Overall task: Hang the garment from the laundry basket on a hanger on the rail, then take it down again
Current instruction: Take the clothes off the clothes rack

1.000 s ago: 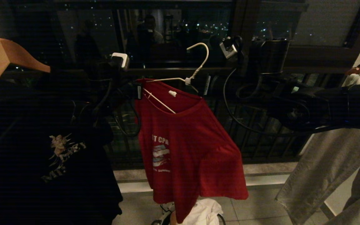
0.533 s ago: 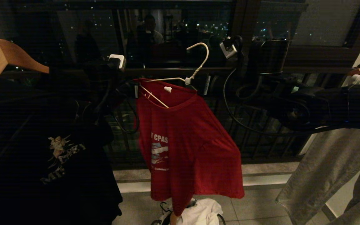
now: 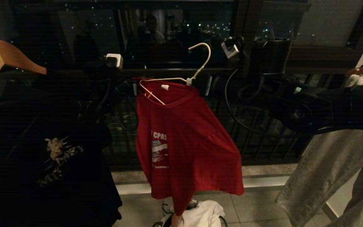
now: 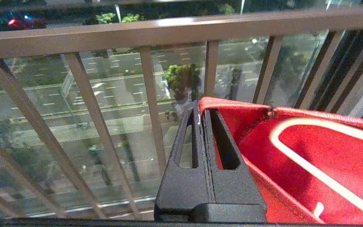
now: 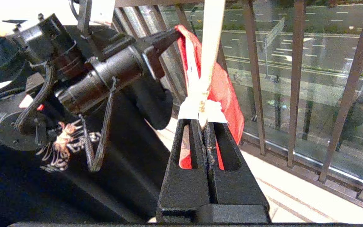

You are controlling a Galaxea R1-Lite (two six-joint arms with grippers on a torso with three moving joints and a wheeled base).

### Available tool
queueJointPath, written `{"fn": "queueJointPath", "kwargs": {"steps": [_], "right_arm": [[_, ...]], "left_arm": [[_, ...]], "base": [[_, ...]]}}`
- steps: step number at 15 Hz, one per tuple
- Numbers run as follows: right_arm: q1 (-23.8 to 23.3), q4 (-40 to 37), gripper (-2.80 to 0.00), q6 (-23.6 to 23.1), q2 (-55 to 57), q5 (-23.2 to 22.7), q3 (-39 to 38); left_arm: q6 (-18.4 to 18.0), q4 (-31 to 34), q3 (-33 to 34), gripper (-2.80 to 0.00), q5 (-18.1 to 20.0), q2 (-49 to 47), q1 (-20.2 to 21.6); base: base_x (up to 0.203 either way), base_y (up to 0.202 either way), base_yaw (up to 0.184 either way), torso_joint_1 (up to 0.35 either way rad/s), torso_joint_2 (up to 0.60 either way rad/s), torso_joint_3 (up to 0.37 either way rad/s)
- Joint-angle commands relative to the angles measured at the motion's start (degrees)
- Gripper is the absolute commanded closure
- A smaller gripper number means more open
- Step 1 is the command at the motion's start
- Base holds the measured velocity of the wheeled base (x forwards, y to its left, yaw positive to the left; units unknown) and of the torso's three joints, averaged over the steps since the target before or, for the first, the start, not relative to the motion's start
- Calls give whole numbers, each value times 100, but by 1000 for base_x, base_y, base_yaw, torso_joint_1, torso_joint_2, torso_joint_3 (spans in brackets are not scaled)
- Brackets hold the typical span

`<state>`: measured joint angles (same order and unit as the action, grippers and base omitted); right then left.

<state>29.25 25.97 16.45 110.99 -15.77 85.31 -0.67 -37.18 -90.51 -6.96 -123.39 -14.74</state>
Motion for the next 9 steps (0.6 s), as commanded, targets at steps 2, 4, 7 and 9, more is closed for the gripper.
{"fn": "queueJointPath", "kwargs": {"steps": [2,4,7,9], "right_arm": [[2,14,0,8,1,3,12],[2,18,0,17,1,3,26],[2,23,0,17,10,12,38],[2,23,0,25,10,12,38]], "left_arm": [[76,-26,-55,0,-16,-1,50],[67,24,-19,0,-16,7,75],[-37,78,95,0,-16,-53,68],[-79,69,98,0,-16,-120,64]], "base": [[0,0,0,0,0,0],[0,0,0,0,0,0],[0,0,0,0,0,0],[0,0,0,0,0,0]]}}
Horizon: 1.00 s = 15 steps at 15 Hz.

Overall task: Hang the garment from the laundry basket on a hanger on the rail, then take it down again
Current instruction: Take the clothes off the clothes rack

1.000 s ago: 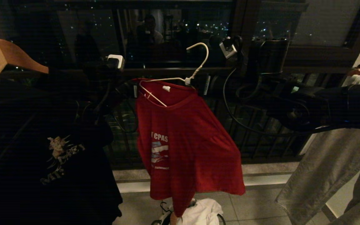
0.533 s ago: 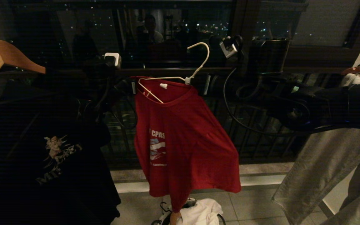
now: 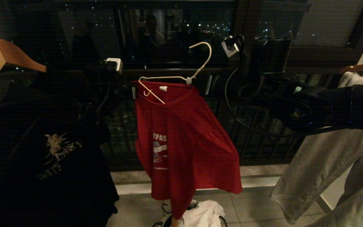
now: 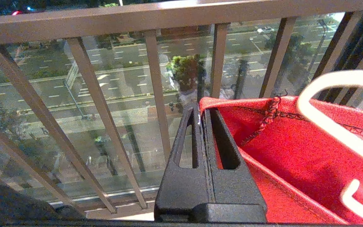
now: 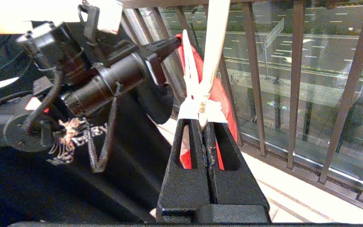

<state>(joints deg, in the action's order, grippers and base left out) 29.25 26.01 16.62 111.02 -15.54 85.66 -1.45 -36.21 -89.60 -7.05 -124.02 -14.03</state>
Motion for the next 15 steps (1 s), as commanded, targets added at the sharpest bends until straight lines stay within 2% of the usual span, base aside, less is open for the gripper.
{"fn": "queueJointPath", "kwargs": {"steps": [1,4,9,15], "right_arm": [[2,18,0,8,7,-10,3],[2,18,0,8,7,-1,12],[2,88,0,8,51,-1,21],[-31,97,0,8,190,7,124]], "left_arm": [[-4,-35,13,0,1,-70,-12],[-19,-50,116,0,1,-62,-54],[-205,-64,456,0,10,-102,-376],[-198,-71,426,0,10,-350,-504]], "base": [[0,0,0,0,0,0],[0,0,0,0,0,0],[0,0,0,0,0,0],[0,0,0,0,0,0]]}}
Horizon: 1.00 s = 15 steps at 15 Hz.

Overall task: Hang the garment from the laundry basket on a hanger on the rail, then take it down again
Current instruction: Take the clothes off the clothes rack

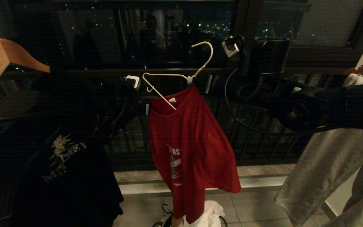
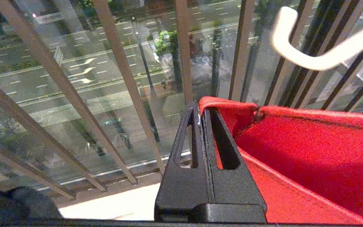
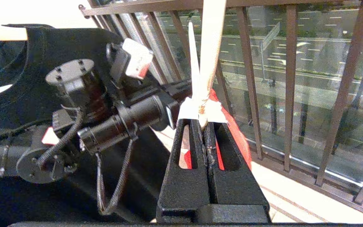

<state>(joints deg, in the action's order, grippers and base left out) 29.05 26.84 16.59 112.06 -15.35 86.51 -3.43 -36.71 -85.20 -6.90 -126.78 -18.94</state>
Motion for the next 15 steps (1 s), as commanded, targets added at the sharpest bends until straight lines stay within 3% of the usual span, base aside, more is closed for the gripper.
{"fn": "queueJointPath", "kwargs": {"steps": [1,15], "right_arm": [[-38,14,0,11,114,-12,58],[-367,14,0,17,1031,-26,761]], "left_arm": [[0,-21,-14,0,-4,-75,-13],[0,-21,-350,0,-4,-604,-8]], "base": [[0,0,0,0,0,0],[0,0,0,0,0,0]]}}
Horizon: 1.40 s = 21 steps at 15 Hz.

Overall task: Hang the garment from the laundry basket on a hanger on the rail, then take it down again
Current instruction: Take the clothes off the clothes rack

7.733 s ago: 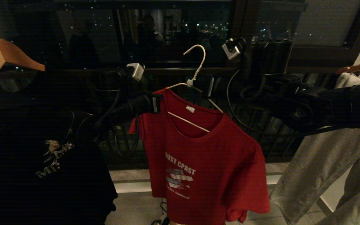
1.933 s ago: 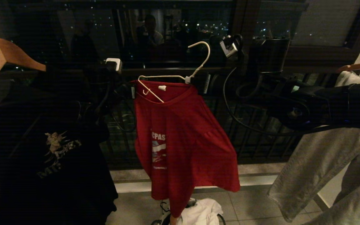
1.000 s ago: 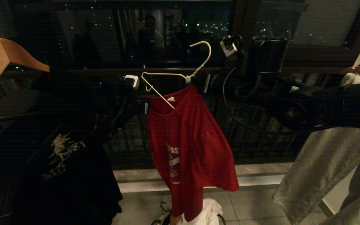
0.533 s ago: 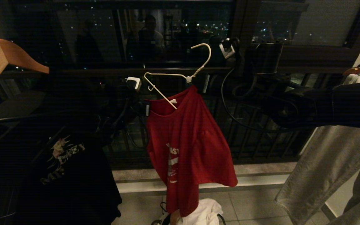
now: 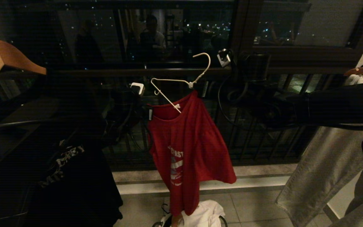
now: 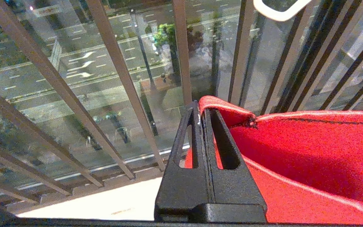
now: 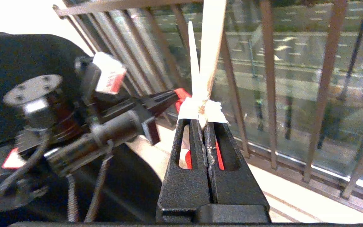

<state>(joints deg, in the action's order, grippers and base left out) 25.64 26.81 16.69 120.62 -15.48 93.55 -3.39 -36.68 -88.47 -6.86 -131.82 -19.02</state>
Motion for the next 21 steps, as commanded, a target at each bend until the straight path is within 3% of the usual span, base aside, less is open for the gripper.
{"fn": "queueJointPath", "kwargs": {"steps": [1,13,21], "right_arm": [[-32,18,0,1,259,-8,83],[-47,11,0,5,632,136,-253],[-129,18,0,0,841,161,-628]], "left_arm": [[-4,-23,-30,0,-8,-142,-5],[-36,-15,240,0,-8,-749,-313],[-412,-160,756,0,1,-911,-339]], "base": [[0,0,0,0,0,0],[0,0,0,0,0,0],[0,0,0,0,0,0]]}}
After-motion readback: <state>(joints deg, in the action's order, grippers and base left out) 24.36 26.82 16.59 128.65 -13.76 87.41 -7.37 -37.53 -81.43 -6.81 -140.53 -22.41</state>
